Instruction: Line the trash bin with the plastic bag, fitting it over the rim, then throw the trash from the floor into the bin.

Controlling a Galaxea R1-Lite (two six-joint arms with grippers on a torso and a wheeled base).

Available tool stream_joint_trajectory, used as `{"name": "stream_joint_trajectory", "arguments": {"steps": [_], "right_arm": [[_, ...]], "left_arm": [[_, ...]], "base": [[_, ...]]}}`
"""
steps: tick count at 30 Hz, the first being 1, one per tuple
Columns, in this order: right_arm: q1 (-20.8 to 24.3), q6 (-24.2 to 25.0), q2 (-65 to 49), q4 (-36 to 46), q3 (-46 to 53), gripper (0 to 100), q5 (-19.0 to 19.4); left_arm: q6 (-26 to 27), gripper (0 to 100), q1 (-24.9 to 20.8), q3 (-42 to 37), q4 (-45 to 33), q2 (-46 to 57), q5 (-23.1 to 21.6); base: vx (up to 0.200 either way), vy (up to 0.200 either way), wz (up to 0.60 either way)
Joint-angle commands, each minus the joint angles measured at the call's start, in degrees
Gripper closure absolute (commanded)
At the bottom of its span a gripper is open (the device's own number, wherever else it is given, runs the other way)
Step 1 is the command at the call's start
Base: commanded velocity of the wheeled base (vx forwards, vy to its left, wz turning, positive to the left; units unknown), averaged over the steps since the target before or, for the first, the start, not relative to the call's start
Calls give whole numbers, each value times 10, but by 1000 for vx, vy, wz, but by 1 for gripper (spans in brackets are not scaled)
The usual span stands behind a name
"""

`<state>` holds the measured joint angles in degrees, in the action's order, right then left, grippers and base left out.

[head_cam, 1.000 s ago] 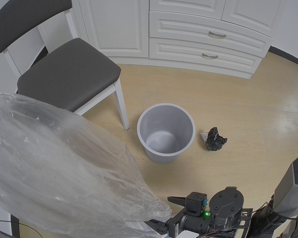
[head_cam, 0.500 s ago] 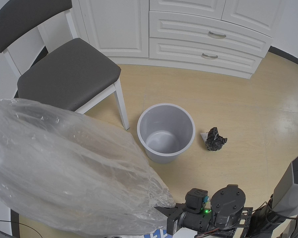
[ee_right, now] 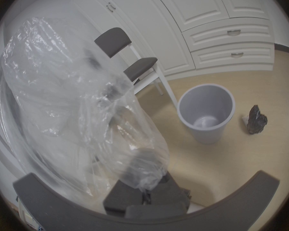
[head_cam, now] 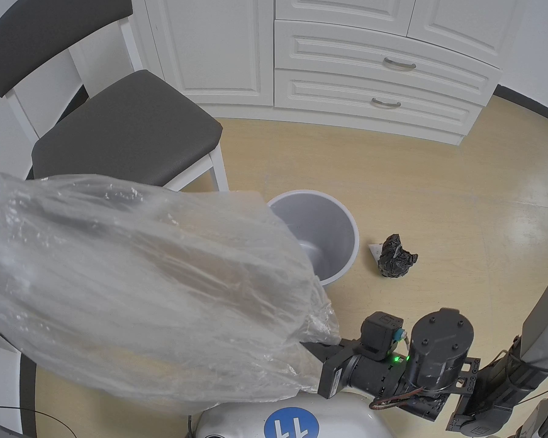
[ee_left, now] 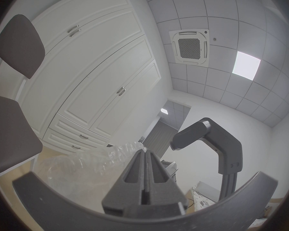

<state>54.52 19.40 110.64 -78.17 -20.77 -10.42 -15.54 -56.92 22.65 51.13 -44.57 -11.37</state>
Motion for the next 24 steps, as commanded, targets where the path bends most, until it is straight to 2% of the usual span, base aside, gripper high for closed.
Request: {"name": "stream_joint_trajectory", "arguments": {"steps": [1,5,9,10,11,14,18,24], "right_arm": [[-20,-17,-25,2,-6,100,-7],[-34,-31,-49,24,-11,100,-14],[-42,-32,-87,109,-39,100,-36],[-42,-32,-87,109,-39,100,-36],[-50,-30,-102,150,-56,100,-45],[-55,-30,-113,173,-67,100,-54],[-62,-30,-123,182,-79,100,-62],[-78,-30,-133,185,-99,100,-83]], "left_arm": [[0,100,23,0,0,-16,0],[0,100,41,0,0,-30,0],[0,100,56,-2,-1,-42,-1],[0,100,56,-2,-1,-42,-1],[1,100,61,-5,-1,-46,-1],[2,100,65,-8,-3,-49,-1],[3,100,80,-3,-40,-57,-1],[3,100,124,39,-167,-76,-1]], "base": [[0,0,0],[0,0,0],[0,0,0],[0,0,0],[0,0,0],[0,0,0],[0,0,0],[0,0,0]]}}
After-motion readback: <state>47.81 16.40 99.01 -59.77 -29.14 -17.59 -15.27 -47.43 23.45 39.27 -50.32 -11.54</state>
